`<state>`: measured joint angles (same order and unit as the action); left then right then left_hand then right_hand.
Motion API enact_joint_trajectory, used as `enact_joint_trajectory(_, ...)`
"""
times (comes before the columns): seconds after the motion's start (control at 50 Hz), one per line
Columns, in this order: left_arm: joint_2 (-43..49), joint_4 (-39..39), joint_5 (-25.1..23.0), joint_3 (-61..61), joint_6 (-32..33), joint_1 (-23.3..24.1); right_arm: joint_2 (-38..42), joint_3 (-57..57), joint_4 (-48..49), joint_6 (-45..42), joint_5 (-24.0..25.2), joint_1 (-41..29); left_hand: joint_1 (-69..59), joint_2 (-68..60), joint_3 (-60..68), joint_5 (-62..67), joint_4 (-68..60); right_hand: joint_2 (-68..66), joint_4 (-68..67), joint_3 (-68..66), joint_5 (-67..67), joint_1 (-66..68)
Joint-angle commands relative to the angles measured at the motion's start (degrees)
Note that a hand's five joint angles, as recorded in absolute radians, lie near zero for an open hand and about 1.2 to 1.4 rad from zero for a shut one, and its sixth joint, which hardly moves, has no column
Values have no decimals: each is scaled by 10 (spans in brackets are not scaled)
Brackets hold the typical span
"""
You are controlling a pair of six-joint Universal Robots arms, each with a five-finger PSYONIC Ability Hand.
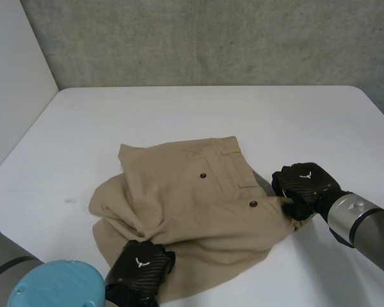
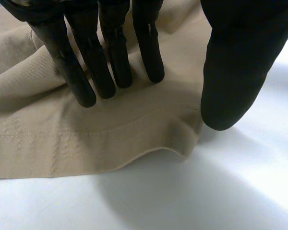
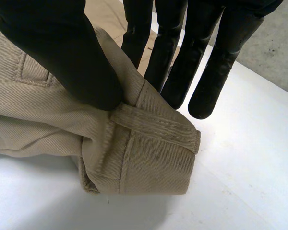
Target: Fold the shorts.
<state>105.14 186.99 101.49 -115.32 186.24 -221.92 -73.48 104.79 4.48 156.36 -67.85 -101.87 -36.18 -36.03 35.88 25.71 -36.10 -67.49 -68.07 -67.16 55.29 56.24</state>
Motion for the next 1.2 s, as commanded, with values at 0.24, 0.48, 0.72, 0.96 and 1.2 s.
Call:
enact_joint_trajectory(0.24, 16, 28, 24, 0, 9, -3, -1, 4, 1, 0, 0, 0, -260, -261, 263, 265, -261, -125, -119, -128, 147, 238)
enact_joint_trajectory(0.48, 9, 42, 25, 3, 10, -14, -3, 4, -1, -1, -3, 1, -438, -440, 441, 443, -439, -125, -119, -128, 147, 238)
enact_joint_trajectory(0.72, -216, -23, 17, 66, 54, -71, -154, -27, -89, -15, -65, 7, -438, -440, 441, 443, -439, -125, -119, -128, 147, 238)
enact_joint_trajectory(0.96, -414, -135, -51, 194, 54, -146, -340, -131, -217, -10, -67, 9, -438, -440, 441, 443, -439, -125, -119, -128, 147, 238)
enact_joint_trajectory(1.2, -453, -169, -62, 314, 32, -167, -368, -268, -286, 27, -74, 5, -438, -440, 441, 443, -439, -125, -119, -128, 147, 238)
